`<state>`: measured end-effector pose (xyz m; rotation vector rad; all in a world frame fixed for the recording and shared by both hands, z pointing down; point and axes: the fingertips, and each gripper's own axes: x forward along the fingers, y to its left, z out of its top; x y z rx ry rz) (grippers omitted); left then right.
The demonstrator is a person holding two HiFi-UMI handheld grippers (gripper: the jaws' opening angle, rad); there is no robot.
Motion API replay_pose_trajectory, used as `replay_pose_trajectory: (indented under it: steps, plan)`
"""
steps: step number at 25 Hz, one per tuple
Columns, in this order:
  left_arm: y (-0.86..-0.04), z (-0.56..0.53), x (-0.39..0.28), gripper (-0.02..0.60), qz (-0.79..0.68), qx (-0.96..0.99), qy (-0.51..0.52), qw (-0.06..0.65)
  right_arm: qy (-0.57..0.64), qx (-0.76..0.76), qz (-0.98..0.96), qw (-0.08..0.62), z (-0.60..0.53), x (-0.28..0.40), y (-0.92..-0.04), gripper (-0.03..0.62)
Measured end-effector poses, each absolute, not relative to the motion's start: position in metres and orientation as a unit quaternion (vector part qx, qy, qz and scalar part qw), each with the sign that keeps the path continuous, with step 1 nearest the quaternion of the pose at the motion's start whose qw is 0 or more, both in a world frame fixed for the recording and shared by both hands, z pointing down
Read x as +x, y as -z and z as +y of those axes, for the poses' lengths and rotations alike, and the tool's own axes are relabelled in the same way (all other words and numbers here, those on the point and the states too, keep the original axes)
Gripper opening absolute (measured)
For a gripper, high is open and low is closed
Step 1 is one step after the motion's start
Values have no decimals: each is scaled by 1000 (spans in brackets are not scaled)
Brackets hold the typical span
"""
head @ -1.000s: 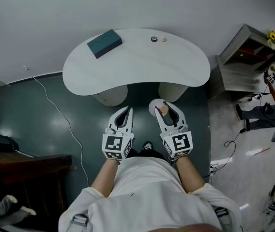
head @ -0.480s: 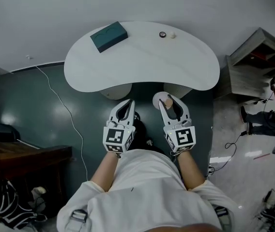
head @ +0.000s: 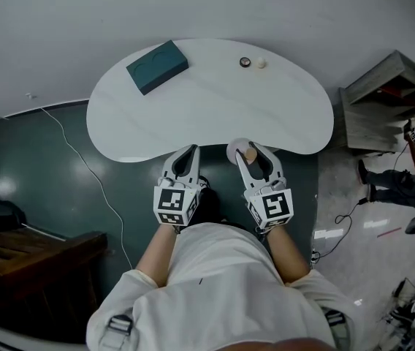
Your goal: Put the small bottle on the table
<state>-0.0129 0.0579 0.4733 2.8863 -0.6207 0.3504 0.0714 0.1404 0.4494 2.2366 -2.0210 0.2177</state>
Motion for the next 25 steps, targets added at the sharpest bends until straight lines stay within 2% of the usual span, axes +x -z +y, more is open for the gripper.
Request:
replay_pose_trajectory:
  steps: [12,25]
  plan:
    - [-492,-68,23,18,-182,971,-125,97,-82,743,-662,55,17,102,-450,138]
    - [-533,-150,-14,18,-281,939,-145,136,-105,695,-707,81,-76,107,-480,138]
